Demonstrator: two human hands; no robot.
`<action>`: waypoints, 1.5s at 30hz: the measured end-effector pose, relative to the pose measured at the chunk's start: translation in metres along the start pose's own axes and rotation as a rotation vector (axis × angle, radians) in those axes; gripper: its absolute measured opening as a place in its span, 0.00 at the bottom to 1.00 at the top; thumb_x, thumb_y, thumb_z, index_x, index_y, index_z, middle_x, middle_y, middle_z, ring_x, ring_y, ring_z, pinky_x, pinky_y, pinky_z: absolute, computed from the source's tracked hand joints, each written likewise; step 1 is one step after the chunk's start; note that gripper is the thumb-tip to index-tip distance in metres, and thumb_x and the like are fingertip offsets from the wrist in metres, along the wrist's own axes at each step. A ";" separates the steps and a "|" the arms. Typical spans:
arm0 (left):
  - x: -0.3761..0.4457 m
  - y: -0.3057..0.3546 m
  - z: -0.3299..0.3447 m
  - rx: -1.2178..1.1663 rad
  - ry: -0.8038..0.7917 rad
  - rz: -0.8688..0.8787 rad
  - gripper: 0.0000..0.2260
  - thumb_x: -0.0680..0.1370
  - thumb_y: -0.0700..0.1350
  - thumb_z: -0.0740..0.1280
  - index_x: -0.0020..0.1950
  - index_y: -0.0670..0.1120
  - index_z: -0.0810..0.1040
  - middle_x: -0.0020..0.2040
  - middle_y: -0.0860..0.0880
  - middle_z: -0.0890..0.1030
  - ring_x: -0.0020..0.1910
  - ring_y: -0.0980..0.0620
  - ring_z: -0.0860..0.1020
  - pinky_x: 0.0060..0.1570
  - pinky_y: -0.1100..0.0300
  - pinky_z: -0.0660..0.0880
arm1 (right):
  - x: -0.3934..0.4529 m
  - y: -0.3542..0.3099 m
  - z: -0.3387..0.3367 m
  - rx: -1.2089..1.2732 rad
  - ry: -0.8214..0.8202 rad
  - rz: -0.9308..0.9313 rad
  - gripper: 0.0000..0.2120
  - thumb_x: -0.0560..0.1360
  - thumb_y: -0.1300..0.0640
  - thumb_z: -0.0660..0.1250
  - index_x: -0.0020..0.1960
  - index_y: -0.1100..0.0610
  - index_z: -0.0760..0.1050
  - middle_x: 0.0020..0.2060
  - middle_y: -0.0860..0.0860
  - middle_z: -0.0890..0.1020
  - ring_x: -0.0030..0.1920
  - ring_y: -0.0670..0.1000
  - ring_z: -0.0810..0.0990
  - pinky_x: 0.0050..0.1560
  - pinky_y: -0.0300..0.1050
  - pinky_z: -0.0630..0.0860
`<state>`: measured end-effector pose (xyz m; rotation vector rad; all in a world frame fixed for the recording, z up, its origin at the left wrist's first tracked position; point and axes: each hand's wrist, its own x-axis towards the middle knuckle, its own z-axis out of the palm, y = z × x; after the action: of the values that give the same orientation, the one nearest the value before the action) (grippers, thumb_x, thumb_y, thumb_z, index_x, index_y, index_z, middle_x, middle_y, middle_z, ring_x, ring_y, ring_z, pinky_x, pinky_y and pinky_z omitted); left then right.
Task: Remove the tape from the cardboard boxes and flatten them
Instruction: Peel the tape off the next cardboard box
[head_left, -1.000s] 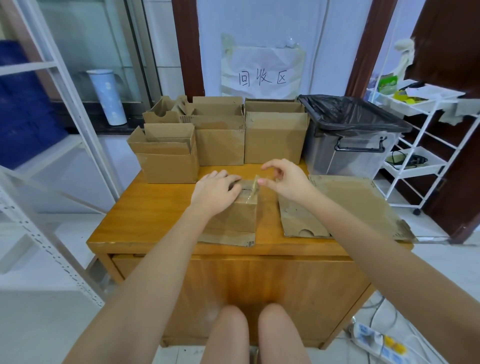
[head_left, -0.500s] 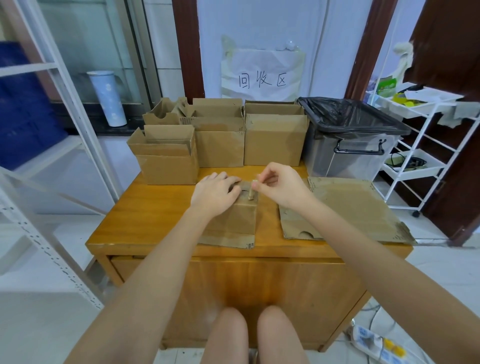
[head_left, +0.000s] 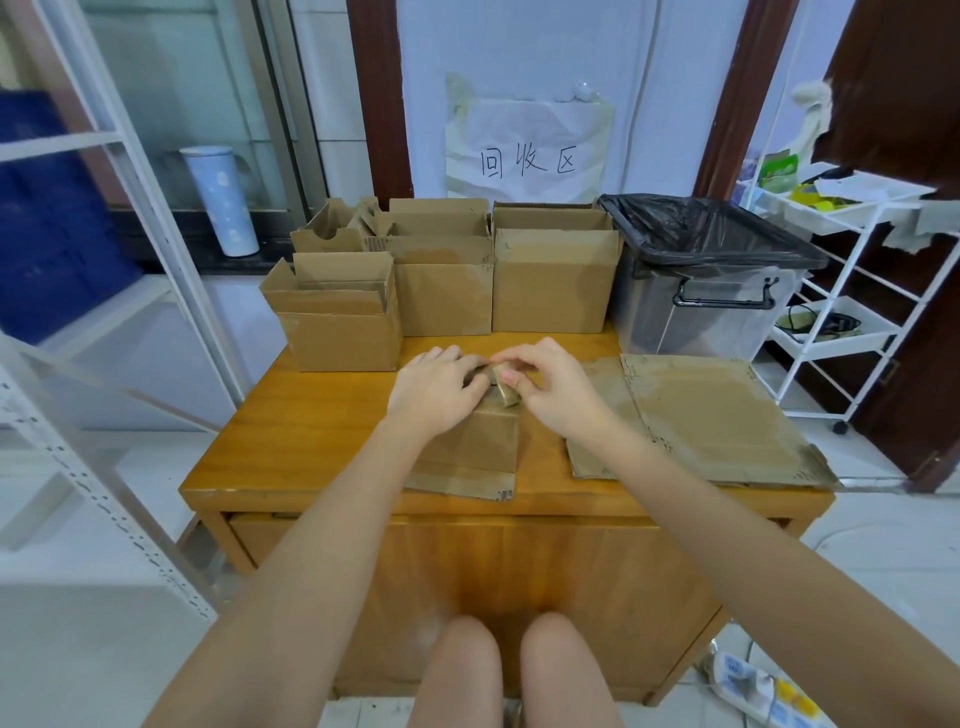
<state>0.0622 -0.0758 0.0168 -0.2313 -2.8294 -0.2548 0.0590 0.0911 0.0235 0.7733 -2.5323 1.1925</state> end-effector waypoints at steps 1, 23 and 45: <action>0.001 0.000 -0.001 -0.002 0.002 -0.001 0.19 0.82 0.54 0.51 0.71 0.54 0.70 0.61 0.51 0.76 0.61 0.51 0.71 0.56 0.57 0.68 | 0.001 0.000 -0.001 0.000 0.019 -0.024 0.12 0.78 0.58 0.65 0.61 0.52 0.77 0.44 0.44 0.78 0.50 0.43 0.71 0.51 0.33 0.67; 0.001 0.000 0.002 0.011 0.014 -0.020 0.19 0.82 0.54 0.50 0.70 0.55 0.71 0.62 0.51 0.76 0.61 0.51 0.72 0.55 0.58 0.67 | 0.013 0.001 -0.035 -0.530 -0.453 -0.219 0.25 0.74 0.45 0.68 0.64 0.60 0.73 0.47 0.50 0.74 0.45 0.50 0.73 0.48 0.45 0.73; 0.008 0.008 0.009 0.038 0.008 -0.066 0.20 0.82 0.53 0.49 0.71 0.53 0.71 0.63 0.49 0.75 0.63 0.49 0.71 0.61 0.55 0.66 | -0.025 0.005 -0.023 -0.581 -0.250 -0.273 0.10 0.78 0.67 0.60 0.57 0.60 0.74 0.52 0.55 0.72 0.52 0.54 0.71 0.50 0.48 0.72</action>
<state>0.0535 -0.0651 0.0125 -0.1290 -2.8342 -0.2152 0.0766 0.1207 0.0248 1.1039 -2.6363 0.2575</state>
